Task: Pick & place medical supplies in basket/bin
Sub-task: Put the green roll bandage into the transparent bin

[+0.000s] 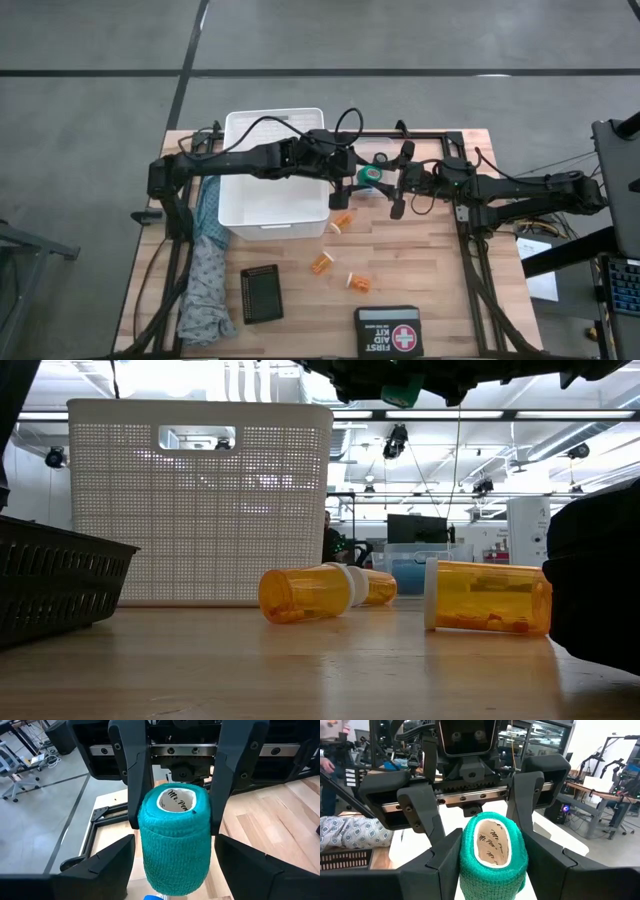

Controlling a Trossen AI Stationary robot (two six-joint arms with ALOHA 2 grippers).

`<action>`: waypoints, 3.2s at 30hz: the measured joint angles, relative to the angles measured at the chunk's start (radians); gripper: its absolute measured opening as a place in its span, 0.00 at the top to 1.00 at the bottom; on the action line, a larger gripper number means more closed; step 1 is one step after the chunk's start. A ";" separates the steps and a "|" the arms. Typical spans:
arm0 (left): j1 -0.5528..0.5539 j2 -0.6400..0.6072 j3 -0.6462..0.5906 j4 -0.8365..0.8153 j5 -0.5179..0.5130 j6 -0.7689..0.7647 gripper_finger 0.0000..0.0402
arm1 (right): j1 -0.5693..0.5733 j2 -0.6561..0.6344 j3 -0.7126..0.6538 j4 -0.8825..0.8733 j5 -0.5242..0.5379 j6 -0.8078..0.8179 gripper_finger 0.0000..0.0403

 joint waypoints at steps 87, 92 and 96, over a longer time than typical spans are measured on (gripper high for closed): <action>0.002 -0.281 0.000 -0.317 -0.334 0.078 0.05 | -0.179 0.159 0.000 -0.291 0.219 0.296 0.55; 0.002 -0.280 0.000 -0.315 -0.334 0.077 0.05 | -0.238 0.152 0.000 -0.401 0.180 0.382 0.55; 0.002 -0.280 0.000 -0.314 -0.333 0.075 0.05 | -0.291 0.148 0.000 -0.440 0.063 0.458 0.55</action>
